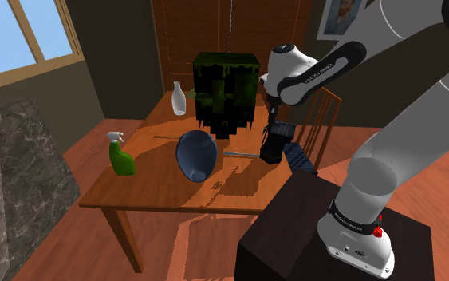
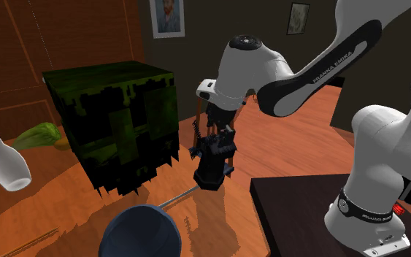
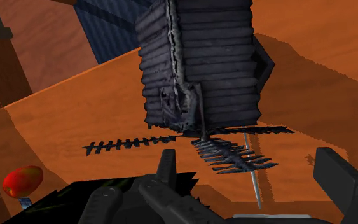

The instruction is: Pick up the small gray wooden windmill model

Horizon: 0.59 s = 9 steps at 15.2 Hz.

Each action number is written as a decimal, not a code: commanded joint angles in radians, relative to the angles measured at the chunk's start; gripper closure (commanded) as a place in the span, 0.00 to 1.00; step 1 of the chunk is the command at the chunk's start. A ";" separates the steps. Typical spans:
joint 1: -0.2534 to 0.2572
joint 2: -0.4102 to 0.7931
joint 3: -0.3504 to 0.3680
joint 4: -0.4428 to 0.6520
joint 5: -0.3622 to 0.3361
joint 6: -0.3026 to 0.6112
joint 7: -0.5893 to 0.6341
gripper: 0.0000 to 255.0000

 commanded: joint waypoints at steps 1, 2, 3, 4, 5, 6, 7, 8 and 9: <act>-0.006 0.019 -0.003 -0.007 -0.014 0.027 0.012 0.00; -0.006 0.019 -0.003 -0.007 -0.014 0.027 0.012 0.00; -0.007 0.020 -0.004 -0.007 -0.015 0.028 0.011 1.00; -0.007 0.021 -0.005 -0.007 -0.015 0.029 0.010 1.00; -0.007 0.020 -0.005 -0.007 -0.014 0.028 0.009 1.00; -0.007 0.020 -0.005 -0.006 -0.014 0.028 0.009 1.00; -0.007 0.020 -0.004 -0.006 -0.014 0.027 0.009 1.00; -0.007 0.020 -0.004 -0.005 -0.013 0.027 0.009 1.00; -0.007 0.021 -0.004 -0.006 -0.014 0.028 0.010 1.00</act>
